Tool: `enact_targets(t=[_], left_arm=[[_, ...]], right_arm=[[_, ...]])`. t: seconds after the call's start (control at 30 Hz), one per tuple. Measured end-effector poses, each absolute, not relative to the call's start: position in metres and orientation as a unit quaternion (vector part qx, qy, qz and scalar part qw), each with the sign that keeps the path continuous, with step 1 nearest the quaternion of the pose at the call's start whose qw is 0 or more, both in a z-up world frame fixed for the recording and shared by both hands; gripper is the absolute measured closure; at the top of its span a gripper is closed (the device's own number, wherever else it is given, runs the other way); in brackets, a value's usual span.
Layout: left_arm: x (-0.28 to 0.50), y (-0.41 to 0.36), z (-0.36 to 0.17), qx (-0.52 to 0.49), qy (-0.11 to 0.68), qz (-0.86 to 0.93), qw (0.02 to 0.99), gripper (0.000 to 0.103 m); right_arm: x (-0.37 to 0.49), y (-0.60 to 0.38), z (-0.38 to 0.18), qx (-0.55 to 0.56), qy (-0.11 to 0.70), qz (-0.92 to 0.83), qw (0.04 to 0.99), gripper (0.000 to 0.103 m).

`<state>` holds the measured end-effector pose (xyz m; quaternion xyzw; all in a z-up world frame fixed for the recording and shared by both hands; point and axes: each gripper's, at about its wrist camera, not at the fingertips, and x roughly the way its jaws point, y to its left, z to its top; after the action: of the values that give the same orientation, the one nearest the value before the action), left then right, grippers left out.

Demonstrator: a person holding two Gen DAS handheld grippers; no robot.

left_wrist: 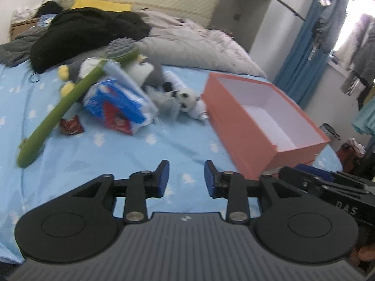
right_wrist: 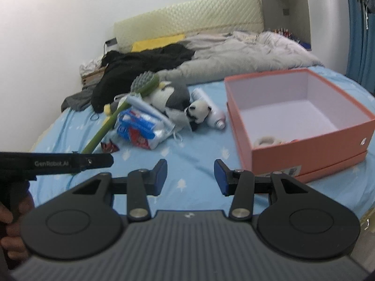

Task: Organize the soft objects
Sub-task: 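Move both open grippers from the pink box back over the pile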

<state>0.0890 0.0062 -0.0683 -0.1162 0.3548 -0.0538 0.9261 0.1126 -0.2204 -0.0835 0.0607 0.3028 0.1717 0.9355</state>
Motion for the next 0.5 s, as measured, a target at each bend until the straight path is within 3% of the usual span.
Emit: enact_targets(t=[0.5], left_arm=[[0.148, 0.075, -0.132, -0.120, 0.377, 0.045, 0.917, 0.051]], right_arm=[[0.179, -0.171, -0.126, 0.042, 0.338, 0.213, 0.916, 0.056]])
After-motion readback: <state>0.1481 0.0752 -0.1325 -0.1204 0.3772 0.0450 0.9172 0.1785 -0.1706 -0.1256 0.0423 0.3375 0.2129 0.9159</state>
